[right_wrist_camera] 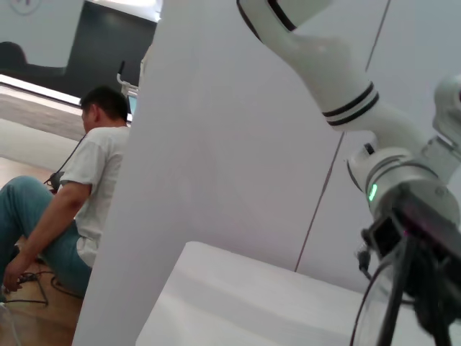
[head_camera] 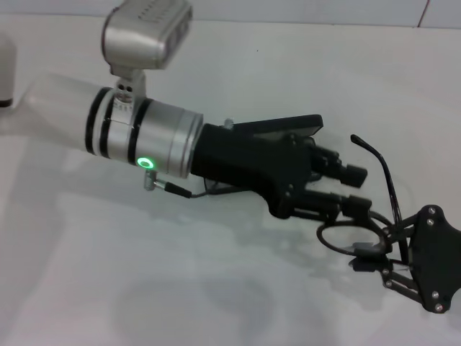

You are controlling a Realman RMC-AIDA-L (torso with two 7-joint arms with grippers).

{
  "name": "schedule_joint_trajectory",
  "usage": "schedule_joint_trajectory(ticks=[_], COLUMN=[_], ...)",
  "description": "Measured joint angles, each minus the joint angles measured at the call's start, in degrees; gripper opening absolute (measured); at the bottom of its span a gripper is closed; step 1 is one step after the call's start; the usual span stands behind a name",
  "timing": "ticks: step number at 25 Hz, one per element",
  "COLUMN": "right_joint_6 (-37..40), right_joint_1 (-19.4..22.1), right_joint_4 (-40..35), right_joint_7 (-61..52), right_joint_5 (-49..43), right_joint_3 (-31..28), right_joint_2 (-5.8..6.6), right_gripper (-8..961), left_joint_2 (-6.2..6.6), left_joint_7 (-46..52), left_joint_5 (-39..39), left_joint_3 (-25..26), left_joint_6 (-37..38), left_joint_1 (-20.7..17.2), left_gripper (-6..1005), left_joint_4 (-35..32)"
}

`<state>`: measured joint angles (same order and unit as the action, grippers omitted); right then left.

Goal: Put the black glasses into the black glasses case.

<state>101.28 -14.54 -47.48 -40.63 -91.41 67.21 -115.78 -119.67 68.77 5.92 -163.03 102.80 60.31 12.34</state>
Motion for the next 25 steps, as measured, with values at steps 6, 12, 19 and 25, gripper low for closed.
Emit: schedule_joint_trajectory(ticks=[6,12,19,25], right_joint_6=[1.0,9.3,17.6,18.3], right_joint_1=[0.1,0.2,0.6,0.6], right_joint_4=[0.2,2.3,5.2,7.1], right_joint_7=[2.6,12.3,23.9,27.1], right_joint_5=[-0.1,-0.3,-0.4,0.0], right_joint_3=[0.1,0.0,0.0,-0.2], right_joint_2=[0.08,0.19,0.19,0.04], right_gripper=[108,108,108,108], left_joint_2=[0.02,0.17,0.06,-0.05], left_joint_7=[0.5,0.4,0.2,-0.5], left_joint_5=[-0.3,1.0,0.7,1.7], left_joint_3=[0.1,0.1,0.1,0.1], left_joint_6=[-0.6,-2.5,-7.1,-7.8], left_joint_1=[0.2,-0.2,-0.1,0.5], left_gripper=[480,480,480,480], left_joint_4=[-1.0,0.2,0.0,-0.8])
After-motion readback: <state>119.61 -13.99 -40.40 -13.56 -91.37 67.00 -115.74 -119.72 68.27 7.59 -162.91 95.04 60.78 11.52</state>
